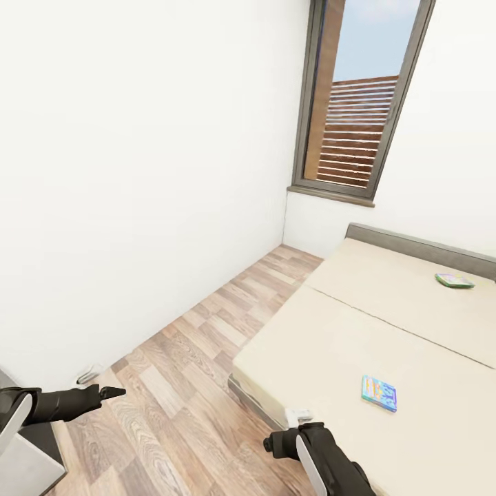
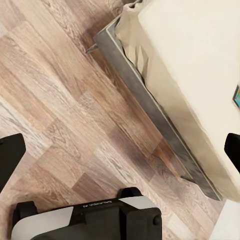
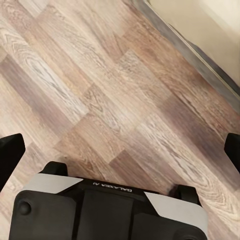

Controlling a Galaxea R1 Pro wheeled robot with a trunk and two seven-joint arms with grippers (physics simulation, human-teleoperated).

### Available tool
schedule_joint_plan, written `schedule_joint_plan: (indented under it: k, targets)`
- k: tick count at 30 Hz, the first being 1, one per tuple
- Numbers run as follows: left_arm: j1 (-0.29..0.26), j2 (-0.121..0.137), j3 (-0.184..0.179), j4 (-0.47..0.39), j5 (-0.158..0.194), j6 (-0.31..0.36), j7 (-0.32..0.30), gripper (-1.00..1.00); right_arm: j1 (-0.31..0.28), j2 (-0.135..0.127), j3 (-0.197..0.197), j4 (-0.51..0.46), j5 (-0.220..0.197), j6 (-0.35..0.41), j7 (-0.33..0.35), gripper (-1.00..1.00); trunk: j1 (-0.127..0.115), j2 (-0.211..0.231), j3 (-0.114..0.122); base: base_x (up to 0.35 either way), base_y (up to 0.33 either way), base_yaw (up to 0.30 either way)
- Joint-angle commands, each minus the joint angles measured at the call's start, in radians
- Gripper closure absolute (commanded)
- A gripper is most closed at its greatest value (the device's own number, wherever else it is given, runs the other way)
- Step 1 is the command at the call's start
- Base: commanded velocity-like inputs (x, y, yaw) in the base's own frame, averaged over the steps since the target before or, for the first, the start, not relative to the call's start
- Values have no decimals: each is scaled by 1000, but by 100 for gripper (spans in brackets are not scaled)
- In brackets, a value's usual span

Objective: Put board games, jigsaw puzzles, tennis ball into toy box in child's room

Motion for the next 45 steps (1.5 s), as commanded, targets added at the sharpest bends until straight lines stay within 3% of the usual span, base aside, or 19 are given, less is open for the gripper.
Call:
schedule_joint_plan:
  k: [1,13,25,45]
  targets:
    - [-1,0,1,0,-1,4,-3,-100,0,0,0,-2,-3,5,0,-100,1,-2,-2,1,0,-4]
    - [-1,0,1,0,-1,4,-3,-100,-1,0,0,-3,-5,10,3,-100,1,-2,-2,52,0,-169]
    - [-1,0,1,0,-1,4,-3,-100,-1,0,1,-2,-75,14,3,-100,1,-2,-2,209,-31,-275]
    - [-1,0,1,0,-1,4,-3,-100,-1,0,-1,-1,-83,15,4,-100,1,-2,-2,22,-10,-279]
